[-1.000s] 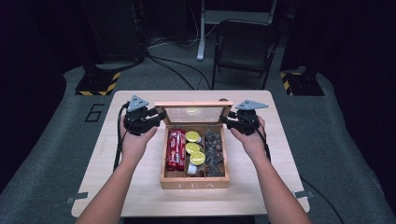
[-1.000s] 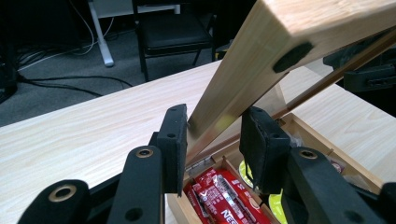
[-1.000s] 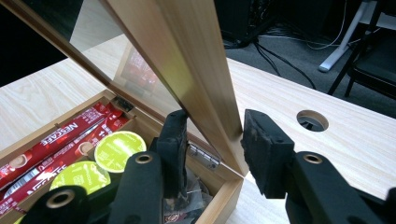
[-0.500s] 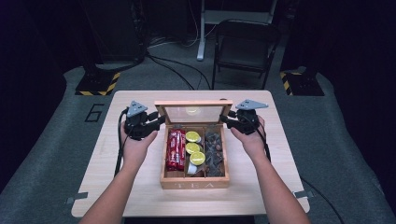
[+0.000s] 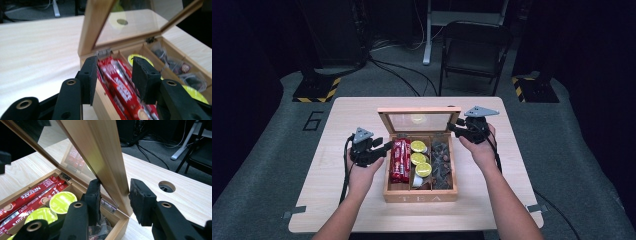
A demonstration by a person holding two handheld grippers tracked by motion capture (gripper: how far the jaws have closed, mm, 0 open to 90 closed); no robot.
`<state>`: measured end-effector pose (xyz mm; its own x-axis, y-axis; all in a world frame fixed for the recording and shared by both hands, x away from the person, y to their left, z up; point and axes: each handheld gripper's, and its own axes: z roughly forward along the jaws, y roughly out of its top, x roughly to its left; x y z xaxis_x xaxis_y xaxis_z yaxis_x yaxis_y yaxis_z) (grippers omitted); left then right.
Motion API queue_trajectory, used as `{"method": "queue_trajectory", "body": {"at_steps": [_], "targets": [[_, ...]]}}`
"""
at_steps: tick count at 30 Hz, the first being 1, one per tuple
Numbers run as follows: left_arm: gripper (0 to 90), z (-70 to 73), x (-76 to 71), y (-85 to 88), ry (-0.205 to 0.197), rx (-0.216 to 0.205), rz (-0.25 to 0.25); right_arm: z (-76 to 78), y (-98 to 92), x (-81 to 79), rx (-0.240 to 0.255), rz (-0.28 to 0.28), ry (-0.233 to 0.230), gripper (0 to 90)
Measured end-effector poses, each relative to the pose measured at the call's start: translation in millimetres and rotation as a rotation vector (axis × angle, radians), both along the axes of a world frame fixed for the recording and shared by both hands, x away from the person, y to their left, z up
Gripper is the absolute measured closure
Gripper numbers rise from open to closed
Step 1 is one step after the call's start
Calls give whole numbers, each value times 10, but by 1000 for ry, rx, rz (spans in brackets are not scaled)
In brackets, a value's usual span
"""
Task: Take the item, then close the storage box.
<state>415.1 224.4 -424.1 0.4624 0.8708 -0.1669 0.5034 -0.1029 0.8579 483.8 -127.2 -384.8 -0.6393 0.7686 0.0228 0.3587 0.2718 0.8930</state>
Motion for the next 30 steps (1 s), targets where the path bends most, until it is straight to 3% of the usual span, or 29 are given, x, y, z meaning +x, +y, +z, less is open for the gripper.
{"method": "queue_trajectory", "body": {"at_steps": [5,11,19,30], "targets": [[545,-151,-47,-59,27,-18,14,0,4,-8,-1,-1,-1,612],[519,-261,-66,-152,37,-4,4,-5,0,-6,1,-1,-6,613],[508,-342,-82,-218,58,-5,4,-7,5,-15,-1,-3,-13,614],[538,-392,-59,-319,79,30,-15,-8,-1,-12,4,-1,-10,614]]}}
